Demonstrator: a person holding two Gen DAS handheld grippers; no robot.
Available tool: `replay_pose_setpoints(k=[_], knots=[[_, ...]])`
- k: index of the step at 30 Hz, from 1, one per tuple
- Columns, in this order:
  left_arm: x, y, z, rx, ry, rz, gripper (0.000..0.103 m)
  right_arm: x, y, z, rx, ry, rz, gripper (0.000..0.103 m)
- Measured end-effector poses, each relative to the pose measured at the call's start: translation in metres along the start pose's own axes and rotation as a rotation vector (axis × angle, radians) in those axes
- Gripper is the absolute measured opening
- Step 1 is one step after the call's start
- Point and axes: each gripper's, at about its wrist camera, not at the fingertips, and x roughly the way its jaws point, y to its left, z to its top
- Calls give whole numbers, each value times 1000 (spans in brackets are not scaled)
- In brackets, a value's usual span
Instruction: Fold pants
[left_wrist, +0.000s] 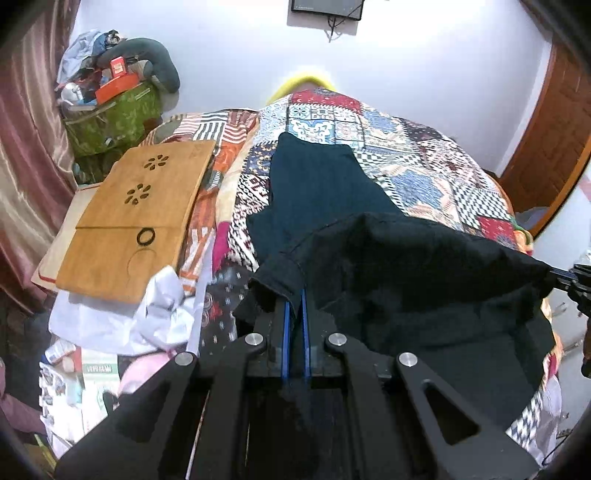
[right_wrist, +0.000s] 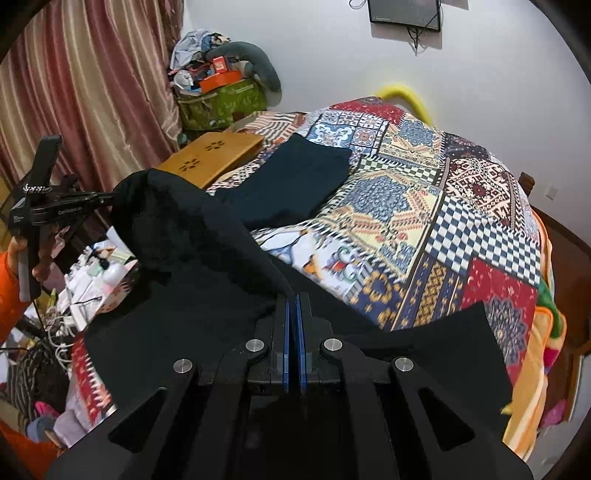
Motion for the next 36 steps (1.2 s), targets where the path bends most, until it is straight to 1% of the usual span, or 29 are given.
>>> replay_pose_setpoints(k=[5, 10, 13, 15, 19, 21, 23, 25, 27, 29, 31, 32, 34, 35, 36], knots=[[-19, 4, -39, -1, -5, 8, 5, -12, 15, -25, 24, -7, 17, 3], [-27, 10, -79, -25, 21, 2, 5, -17, 31, -49, 22, -1, 7, 3], [-24, 13, -104, -42, 57, -1, 5, -16, 37, -62, 44, 6, 14, 3], [-19, 17, -122, -58, 94, 5, 5, -13, 39, -72, 57, 14, 23, 3], [-7, 26, -145, -101, 173, 15, 5, -7, 45, -88, 72, 35, 36, 5], [-1, 28, -153, -104, 212, 26, 6, -3, 46, -93, 70, 51, 34, 5], [1, 29, -158, -93, 231, 43, 6, -3, 46, -97, 83, 57, 28, 6], [-1, 29, -158, -77, 242, 68, 10, -5, 42, -97, 95, 70, 42, 10], [-7, 30, -154, -67, 235, 85, 11, -11, 38, -94, 114, 67, 55, 14], [-16, 32, -145, -63, 215, 102, 15, -19, 33, -91, 128, 54, 56, 19], [-26, 35, -136, -66, 187, 120, 23, -26, 30, -87, 130, 40, 39, 23], [-32, 36, -129, -68, 165, 127, 24, -30, 28, -85, 129, 30, 28, 26], [-40, 37, -117, -76, 127, 127, 36, -38, 20, -80, 130, 7, -11, 29], [-44, 36, -109, -76, 108, 126, 39, -40, 17, -77, 132, -2, -29, 29], [-45, 35, -103, -75, 94, 125, 45, -44, 11, -74, 139, -13, -47, 29]])
